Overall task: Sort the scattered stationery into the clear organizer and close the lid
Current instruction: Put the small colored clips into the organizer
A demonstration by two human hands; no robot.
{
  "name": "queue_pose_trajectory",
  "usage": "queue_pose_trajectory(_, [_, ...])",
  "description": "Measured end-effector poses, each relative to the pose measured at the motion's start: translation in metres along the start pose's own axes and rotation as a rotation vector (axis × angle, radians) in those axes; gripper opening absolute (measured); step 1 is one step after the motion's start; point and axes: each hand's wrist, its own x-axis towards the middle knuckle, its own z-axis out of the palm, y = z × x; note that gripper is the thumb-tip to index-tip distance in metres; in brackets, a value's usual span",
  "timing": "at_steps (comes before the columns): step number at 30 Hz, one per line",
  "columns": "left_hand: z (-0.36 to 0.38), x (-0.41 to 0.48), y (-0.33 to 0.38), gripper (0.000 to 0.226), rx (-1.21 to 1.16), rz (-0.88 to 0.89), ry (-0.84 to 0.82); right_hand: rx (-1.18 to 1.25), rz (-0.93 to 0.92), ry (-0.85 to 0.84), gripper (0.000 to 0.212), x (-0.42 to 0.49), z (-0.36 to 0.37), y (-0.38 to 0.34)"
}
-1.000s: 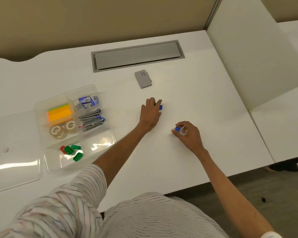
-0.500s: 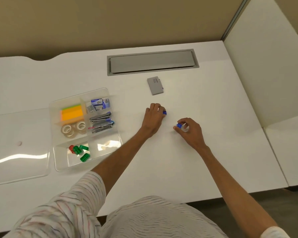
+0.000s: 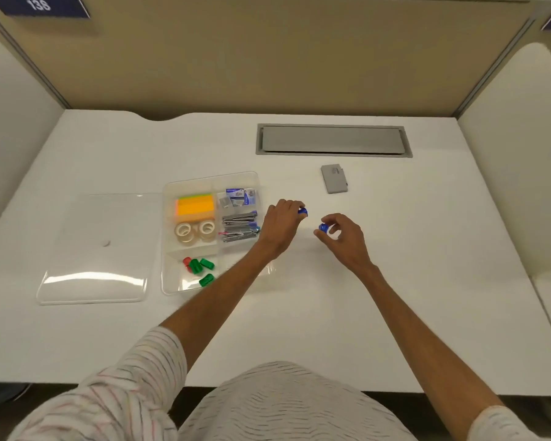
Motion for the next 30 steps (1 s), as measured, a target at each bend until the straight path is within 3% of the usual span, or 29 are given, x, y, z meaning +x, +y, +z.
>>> queue_pose_trajectory(9, [-0.062,-0.047,-0.062,0.022,-0.106,-0.203,0.076,0.054,-0.132,-0.079,0.029,0.016,0.062,-0.066])
queue_pose_trajectory(22, [-0.093,-0.129,-0.145,0.027,-0.043,-0.256,0.194,0.041,-0.249,-0.224,0.035,-0.003,0.149,-0.128])
queue_pose_trajectory(30, [-0.090,-0.164,-0.172,0.028,0.029,-0.300,0.153,-0.079,-0.294,-0.216,0.039,-0.026,0.187,-0.139])
